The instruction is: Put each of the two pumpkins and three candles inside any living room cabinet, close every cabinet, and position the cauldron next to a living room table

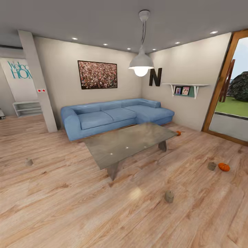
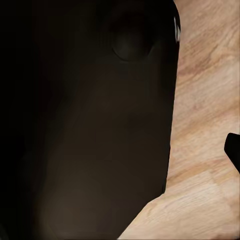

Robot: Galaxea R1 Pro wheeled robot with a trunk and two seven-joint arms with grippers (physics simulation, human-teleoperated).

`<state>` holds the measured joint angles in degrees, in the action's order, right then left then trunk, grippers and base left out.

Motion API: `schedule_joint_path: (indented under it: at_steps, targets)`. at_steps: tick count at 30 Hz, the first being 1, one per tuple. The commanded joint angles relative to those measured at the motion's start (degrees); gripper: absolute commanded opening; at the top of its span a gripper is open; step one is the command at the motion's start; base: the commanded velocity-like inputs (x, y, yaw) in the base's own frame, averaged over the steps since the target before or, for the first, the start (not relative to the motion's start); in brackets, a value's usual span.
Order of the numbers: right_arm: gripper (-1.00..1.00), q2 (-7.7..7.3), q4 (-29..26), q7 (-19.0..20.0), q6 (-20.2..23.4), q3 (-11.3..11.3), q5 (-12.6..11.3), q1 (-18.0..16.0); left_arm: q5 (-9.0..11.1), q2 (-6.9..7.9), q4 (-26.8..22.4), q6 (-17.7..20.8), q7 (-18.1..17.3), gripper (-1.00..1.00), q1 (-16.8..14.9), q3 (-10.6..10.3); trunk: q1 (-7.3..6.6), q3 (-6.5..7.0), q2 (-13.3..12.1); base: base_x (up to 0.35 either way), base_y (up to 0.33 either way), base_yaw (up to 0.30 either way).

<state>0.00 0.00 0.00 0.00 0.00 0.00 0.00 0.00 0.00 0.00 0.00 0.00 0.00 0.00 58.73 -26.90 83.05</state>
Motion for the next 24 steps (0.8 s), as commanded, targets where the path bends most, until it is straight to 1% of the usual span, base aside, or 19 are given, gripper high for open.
schedule_joint_path:
  at_steps: [1,3,8,10,19,24]
  targets:
    - [1.00,0.33,-0.1,-0.1,-0.3,-0.1,-0.2,-0.1,0.0,-0.33,-0.1,-0.2,-0.1,1.00,0.0,-0.1,0.00,-0.03,0.0,0.000,0.000,0.000]
    - [1.00,0.88,-0.1,-0.1,-0.4,0.0,-0.3,-0.1,0.0,-0.98,-0.1,-0.2,-0.1,1.00,0.0,-0.1,0.00,-0.03,0.0,0.000,0.000,0.000]
    - [1.00,1.58,-0.2,-0.2,-1.3,0.0,-0.3,-0.1,0.0,-1.02,-0.2,-0.2,-0.1,1.00,0.0,0.0,0.00,-0.03,0.0,0.000,0.000,0.000]
    - [1.00,1.70,-0.2,-0.2,-1.9,0.2,0.0,-0.1,0.0,-0.93,-0.2,-0.2,-0.1,1.00,0.0,-0.1,0.00,-0.03,0.0,0.000,0.000,0.000]
    - [1.00,1.86,-0.2,-0.2,-4.8,0.1,-0.4,-0.1,0.0,-0.96,-0.1,-0.2,-0.1,1.00,0.0,0.0,0.00,-0.03,0.0,0.000,0.000,0.000]
    - [1.00,2.00,-0.2,-0.2,-6.1,0.1,-0.3,-0.1,0.0,-0.89,-0.2,-0.2,0.0,1.00,0.0,-0.1,0.00,-0.03,0.0,0.000,0.000,0.000]
